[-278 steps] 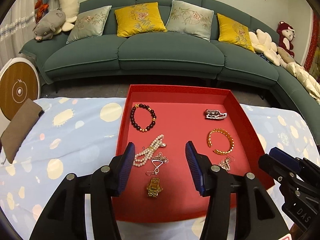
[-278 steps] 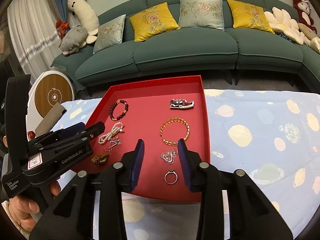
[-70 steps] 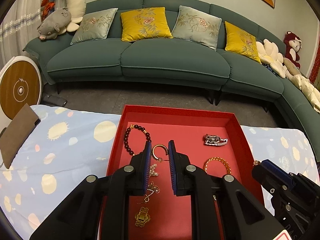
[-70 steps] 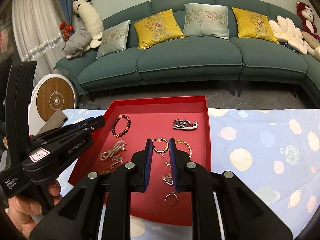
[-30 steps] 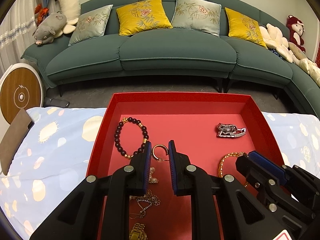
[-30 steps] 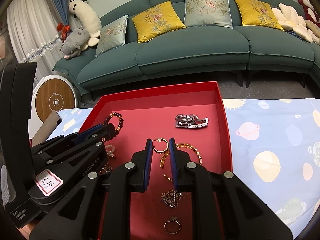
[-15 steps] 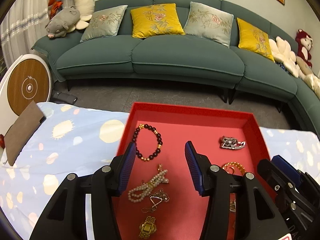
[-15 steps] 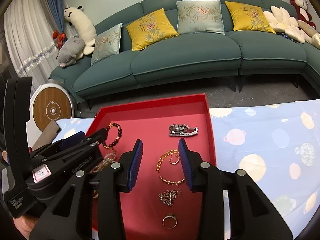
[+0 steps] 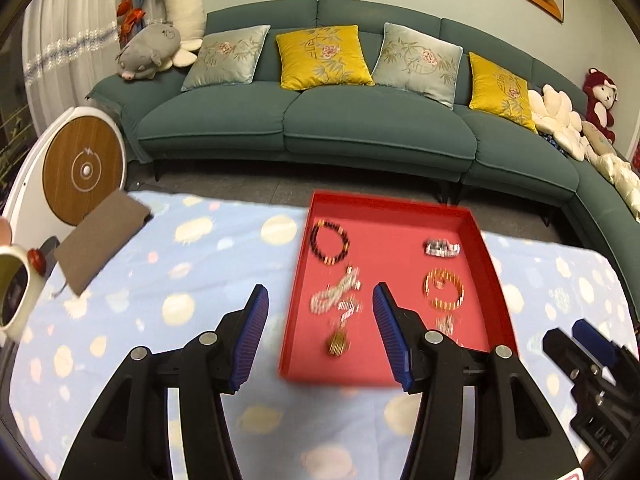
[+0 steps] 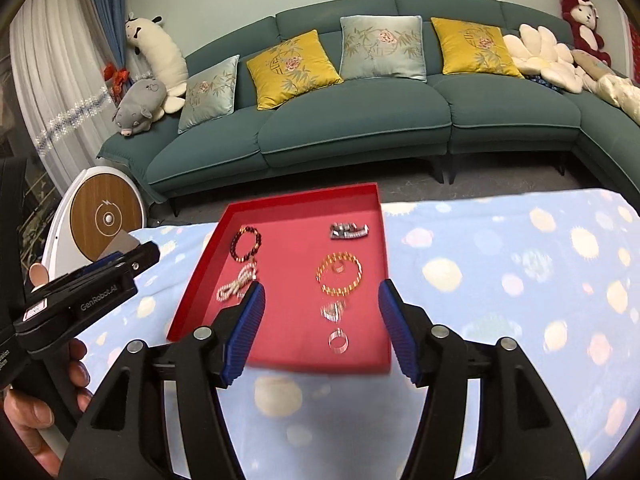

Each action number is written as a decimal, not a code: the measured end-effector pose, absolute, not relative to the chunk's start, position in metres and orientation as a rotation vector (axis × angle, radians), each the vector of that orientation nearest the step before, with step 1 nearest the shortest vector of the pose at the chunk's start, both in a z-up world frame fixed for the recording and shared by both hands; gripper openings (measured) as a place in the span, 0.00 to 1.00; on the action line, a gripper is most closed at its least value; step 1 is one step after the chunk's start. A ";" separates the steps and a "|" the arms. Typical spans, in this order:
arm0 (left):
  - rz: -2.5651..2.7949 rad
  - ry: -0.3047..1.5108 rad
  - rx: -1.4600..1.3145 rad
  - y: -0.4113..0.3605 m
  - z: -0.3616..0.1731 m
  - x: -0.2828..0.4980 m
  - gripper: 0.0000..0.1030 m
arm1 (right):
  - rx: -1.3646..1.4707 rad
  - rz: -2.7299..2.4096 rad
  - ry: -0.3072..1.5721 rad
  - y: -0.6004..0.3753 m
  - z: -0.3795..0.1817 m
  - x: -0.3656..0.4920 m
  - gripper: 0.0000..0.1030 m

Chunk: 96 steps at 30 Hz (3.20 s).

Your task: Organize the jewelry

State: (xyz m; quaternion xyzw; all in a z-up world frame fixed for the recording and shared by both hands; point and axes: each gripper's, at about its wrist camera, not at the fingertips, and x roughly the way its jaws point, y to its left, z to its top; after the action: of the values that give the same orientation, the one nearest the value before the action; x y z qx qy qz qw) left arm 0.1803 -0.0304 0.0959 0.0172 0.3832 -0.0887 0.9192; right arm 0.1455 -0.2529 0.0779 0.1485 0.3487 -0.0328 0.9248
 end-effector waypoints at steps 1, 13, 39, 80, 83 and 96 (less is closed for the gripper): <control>-0.167 0.787 0.046 -0.024 0.091 0.170 0.51 | 0.299 -0.078 0.723 -0.252 0.076 0.137 0.60; -0.150 0.761 0.052 -0.001 0.073 0.124 0.66 | 0.249 -0.105 0.737 -0.222 0.064 0.088 0.68; -0.174 0.787 0.072 -0.011 0.057 0.124 0.73 | 0.168 -0.096 0.755 -0.200 0.047 0.099 0.77; -0.181 0.777 0.100 -0.023 0.055 0.119 0.73 | 0.165 -0.090 0.754 -0.198 0.047 0.099 0.77; -0.180 0.776 0.100 -0.023 0.055 0.119 0.73 | 0.165 -0.090 0.754 -0.198 0.047 0.099 0.77; -0.167 0.762 0.110 -0.022 0.057 0.118 0.73 | 0.156 -0.091 0.756 -0.199 0.046 0.097 0.77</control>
State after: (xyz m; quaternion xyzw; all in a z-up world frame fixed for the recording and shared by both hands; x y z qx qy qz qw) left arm 0.1179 -0.0217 0.0569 0.0535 0.3712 -0.0816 0.9234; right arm 0.0975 -0.1986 0.0457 0.0761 0.3685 -0.0443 0.9255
